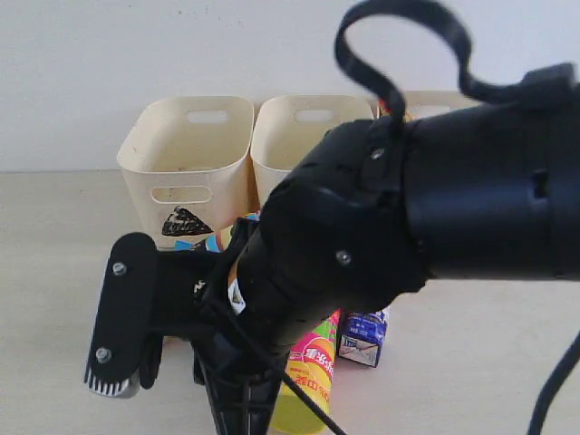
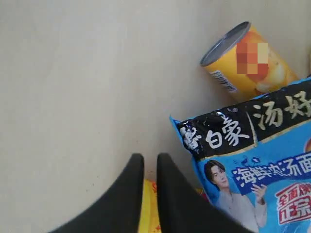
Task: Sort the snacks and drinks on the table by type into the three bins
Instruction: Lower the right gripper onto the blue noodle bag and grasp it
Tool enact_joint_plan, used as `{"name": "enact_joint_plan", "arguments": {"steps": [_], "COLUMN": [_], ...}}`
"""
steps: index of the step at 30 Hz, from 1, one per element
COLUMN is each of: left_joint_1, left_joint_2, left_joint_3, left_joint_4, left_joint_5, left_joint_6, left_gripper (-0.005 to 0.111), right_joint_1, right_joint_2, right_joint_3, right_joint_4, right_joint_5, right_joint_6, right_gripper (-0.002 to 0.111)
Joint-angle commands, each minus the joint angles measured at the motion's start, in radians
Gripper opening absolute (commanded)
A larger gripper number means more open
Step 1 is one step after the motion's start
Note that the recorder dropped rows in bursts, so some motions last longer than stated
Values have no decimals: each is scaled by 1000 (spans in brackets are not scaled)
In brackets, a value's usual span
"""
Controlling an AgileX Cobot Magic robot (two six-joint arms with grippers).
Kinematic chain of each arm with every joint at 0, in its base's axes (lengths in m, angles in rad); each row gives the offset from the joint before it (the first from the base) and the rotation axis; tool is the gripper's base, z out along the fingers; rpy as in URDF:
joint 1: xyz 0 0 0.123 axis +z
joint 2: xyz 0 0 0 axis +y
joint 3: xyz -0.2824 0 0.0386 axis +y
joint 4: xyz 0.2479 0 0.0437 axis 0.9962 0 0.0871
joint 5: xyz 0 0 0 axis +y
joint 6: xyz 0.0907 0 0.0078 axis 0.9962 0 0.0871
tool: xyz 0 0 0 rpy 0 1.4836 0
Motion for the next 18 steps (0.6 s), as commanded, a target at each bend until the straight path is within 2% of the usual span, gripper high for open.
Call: {"name": "enact_joint_plan", "arguments": {"steps": [1,2,3,6,8,11,18], "left_joint_1": [1,1,1,1,1,1,1], "left_joint_2": [-3,-3,-3,-3,-3,-3,-3], "left_joint_3": [-3,-3,-3,-3,-3,-3,-3], "left_joint_4": [-5,-5,-5,-5,-5,-5,-5], "left_joint_5": [-12,-12,-12,-12,-12,-12,-12], "left_joint_6": [0,0,0,0,0,0,0], "left_gripper": [4,4,4,4,4,4,4], "right_joint_1": [2,2,2,2,2,2,12], "right_joint_2": [45,49,52,61,78,116,175], "right_joint_3": [4,4,4,4,4,4,4], "right_joint_4": [-80,-95,-134,-263,-421,-650,-683], "right_joint_5": [-44,-71,-102,-132,-128,-104,-109], "right_joint_6": [16,18,23,115,222,438,458], "right_gripper": [54,77,90,82,77,77,77]}}
